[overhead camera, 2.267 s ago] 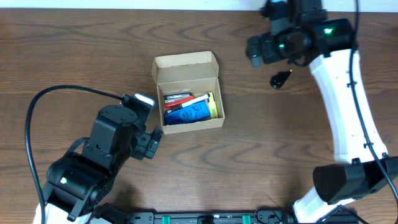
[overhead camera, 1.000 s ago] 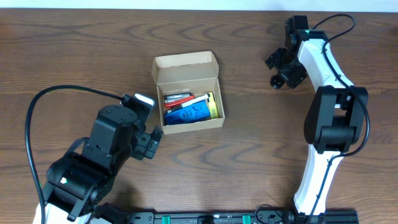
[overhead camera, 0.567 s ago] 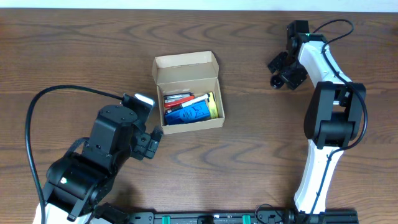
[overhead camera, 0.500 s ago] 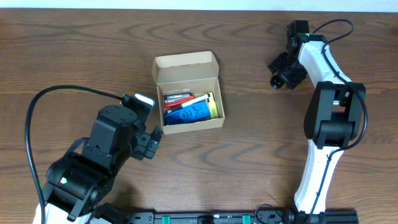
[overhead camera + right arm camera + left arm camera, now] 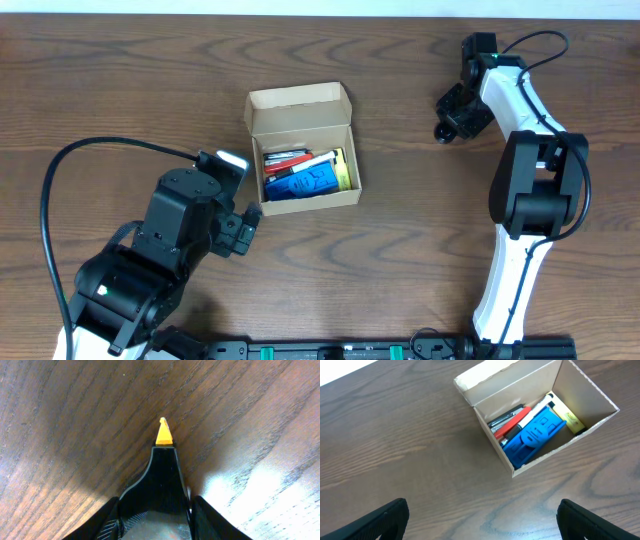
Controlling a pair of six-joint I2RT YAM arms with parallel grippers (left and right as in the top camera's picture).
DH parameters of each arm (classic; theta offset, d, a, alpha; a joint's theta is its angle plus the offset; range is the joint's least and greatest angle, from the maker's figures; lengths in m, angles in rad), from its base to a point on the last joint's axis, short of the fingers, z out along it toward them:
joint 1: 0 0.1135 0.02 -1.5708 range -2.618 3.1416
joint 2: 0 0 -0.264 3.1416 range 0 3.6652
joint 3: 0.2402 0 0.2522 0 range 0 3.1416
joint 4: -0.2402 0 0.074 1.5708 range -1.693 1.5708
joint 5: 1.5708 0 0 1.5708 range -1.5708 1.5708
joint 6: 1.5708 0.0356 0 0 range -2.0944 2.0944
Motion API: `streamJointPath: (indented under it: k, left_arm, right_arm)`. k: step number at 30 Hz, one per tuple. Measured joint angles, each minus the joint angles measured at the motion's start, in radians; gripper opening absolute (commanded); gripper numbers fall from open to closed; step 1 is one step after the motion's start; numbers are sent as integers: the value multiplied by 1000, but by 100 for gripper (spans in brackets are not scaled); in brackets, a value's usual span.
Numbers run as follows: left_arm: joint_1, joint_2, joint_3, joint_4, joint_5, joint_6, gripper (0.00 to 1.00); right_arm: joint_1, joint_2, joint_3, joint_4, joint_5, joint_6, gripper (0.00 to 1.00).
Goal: Pack container
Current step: 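Lower right gripper over the tape dispenser to grasp it, then carry the tape dispenser into the box and release it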
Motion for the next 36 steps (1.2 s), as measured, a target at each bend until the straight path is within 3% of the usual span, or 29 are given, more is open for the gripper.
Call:
streamJointPath:
  k: [11,18,24,36]
  left_arm:
    - [0,0,0,0,0,0,95]
    - [0,0,0,0,0,0,95]
    - [0,0,0,0,0,0,95]
    - [0,0,0,0,0,0,95]
  right_arm:
    - [1,-19,3,-52,-90,-62,2]
    - [52,-221,3,-58,-154,-145,1]
    - [212,-386,23,-57,-214,-221,1]
    - [531,-395,27,-85,-203,-267,1]
